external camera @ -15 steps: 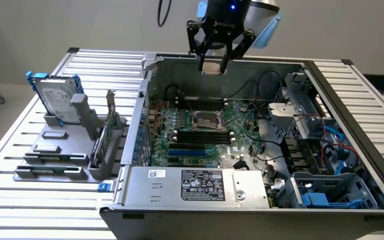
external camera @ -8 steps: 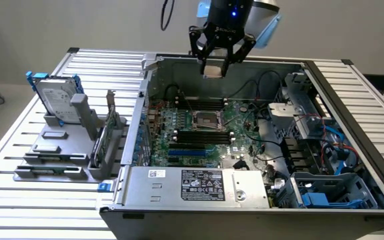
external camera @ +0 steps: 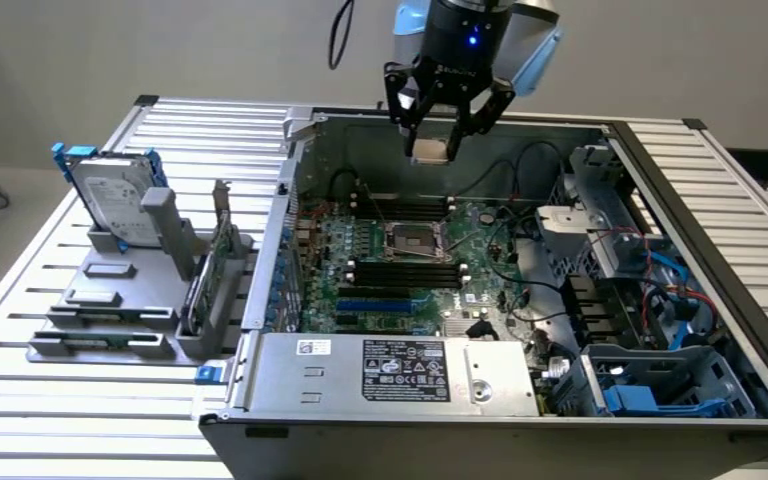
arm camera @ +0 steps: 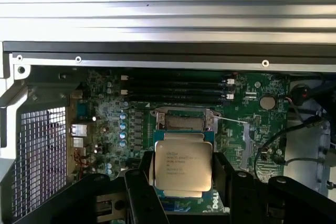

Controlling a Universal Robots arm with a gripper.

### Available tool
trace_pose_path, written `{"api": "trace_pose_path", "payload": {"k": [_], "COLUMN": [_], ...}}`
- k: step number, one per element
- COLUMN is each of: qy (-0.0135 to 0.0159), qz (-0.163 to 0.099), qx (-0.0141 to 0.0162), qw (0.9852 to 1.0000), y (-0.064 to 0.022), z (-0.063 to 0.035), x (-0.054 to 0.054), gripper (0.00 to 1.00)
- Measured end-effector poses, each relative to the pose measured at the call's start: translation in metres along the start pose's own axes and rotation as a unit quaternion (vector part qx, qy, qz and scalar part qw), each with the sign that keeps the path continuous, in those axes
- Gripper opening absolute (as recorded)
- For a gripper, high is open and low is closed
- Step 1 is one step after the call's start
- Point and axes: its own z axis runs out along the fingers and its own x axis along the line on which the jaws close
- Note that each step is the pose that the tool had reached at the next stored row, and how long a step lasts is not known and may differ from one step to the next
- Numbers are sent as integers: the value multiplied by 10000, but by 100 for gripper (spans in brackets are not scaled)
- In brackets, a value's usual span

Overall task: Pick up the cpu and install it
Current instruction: 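Pick up the cpu and move it towards the insertion slot, then place the cpu into insertion slot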

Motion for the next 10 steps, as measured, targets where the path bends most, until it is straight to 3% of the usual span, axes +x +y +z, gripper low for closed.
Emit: {"api": "trace_pose_path", "payload": {"k": [10], "qy": [8], "qz": [0], "qx": [0], "qw": [10000], "y": [0], "z": [3], "x": [0], "gripper": [55]}}
